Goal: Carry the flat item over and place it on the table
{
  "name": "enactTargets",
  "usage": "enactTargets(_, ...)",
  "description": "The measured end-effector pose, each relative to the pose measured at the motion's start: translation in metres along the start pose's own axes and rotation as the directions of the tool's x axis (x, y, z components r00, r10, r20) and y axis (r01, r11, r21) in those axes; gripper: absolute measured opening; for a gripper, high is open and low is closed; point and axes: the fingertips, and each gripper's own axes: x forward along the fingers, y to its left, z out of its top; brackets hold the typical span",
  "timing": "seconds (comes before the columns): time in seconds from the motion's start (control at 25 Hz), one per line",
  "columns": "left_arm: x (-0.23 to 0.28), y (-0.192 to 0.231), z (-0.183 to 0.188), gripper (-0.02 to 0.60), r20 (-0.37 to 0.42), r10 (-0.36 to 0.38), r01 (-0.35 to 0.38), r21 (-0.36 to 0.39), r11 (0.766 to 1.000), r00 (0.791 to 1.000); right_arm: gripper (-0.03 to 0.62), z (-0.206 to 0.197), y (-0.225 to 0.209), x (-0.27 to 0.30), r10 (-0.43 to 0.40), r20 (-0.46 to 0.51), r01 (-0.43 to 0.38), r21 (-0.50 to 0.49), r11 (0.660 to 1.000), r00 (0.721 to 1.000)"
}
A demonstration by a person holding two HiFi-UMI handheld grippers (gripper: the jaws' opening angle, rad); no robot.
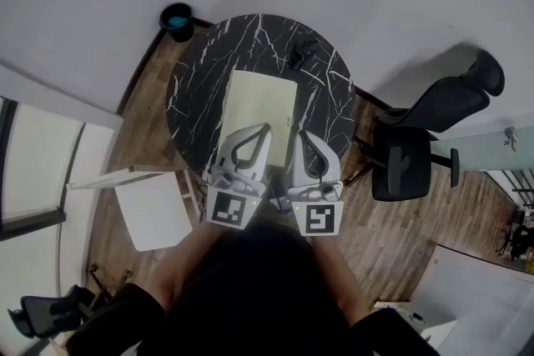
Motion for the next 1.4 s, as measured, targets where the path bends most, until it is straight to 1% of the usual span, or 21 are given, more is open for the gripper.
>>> enactTargets(0.08,0.002,-0.001,0.001,0.005,0.007,0.000,0.000,0.004,1.000,1.000,-0.002,0.001,-0.002,0.001,-0.003,0.007,0.003,-0.005,1.000,1.000)
enactTargets(0.24,0.004,0.000,-0.002,0.005,0.001,0.002,-0.002,0.006,1.000,1.000,-0.002,-0.004,-0.004,0.001,-0.010,-0.016,0.010,-0.024,1.000,1.000)
enactTargets(0.68,0.008,-0.001,-0.008,0.005,-0.021,-0.005,0.005,-0.007,1.000,1.000,-0.002,-0.002,-0.006,0.005,0.009,0.022,-0.008,-0.051,0.999,1.000)
enactTargets(0.84,0.009,-0.001,-0.009,0.005,-0.019,-0.011,0.011,0.005,1.000,1.000,-0.002,0.000,-0.004,0.007,0.005,0.033,-0.003,-0.073,0.997,0.999)
enactTargets(0.92,0.009,-0.001,-0.009,0.005,-0.017,-0.011,0.011,0.009,1.000,1.000,-0.002,0.000,-0.004,0.008,0.000,0.037,0.003,-0.073,0.997,0.999)
enactTargets(1.08,0.010,0.000,-0.008,0.005,-0.016,-0.012,0.012,0.017,1.000,1.000,-0.002,-0.006,-0.005,0.007,-0.001,0.006,0.002,-0.068,0.998,1.000)
enactTargets(1.4,0.010,0.001,-0.011,0.005,-0.027,-0.014,0.014,0.008,1.000,1.000,-0.002,-0.007,-0.001,0.009,0.006,0.014,-0.005,-0.068,0.998,1.000)
